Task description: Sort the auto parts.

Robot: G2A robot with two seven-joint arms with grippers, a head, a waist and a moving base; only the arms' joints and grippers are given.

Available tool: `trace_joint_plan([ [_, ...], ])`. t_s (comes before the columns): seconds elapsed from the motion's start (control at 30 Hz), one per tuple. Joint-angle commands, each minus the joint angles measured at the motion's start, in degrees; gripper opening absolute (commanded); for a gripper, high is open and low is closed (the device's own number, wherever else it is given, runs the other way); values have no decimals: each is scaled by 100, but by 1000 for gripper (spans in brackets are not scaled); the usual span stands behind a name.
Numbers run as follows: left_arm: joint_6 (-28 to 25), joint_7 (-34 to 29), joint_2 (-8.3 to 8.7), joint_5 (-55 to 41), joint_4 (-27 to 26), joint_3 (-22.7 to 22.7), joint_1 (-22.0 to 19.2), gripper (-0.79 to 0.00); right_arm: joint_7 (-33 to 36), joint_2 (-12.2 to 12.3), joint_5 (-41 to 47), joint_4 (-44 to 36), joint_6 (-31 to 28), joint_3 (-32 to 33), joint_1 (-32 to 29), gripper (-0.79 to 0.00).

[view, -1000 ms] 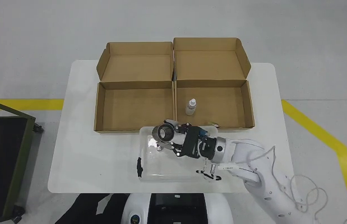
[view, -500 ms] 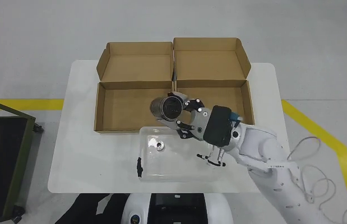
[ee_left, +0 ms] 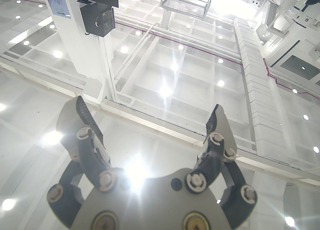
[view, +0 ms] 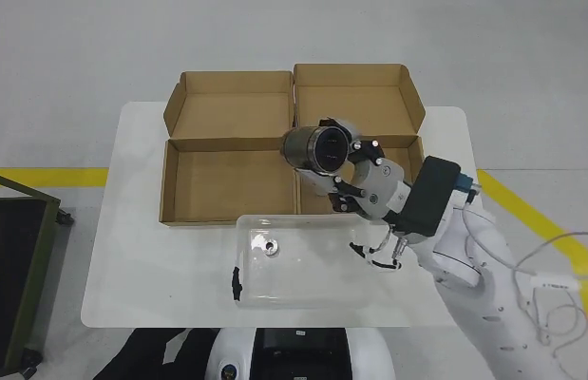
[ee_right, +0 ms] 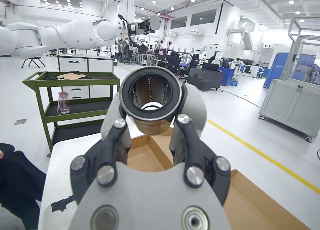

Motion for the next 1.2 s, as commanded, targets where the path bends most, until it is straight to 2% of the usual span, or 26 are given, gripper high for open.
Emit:
trace_joint_plan([
  [0.0,0,0,0,0,0,0,0,0,44,1,-34,-1,-32,17,-6,-785],
  [0.37,0,0,0,0,0,0,0,0,390,-38,-43,329,-76,-164,106,-785],
  [0.67,0,0,0,0,0,0,0,0,926,-121,-123,1036,-116,-700,332,-785],
  [1.17,0,0,0,0,0,0,0,0,1533,-420,-289,2510,48,-1690,1256,-785],
])
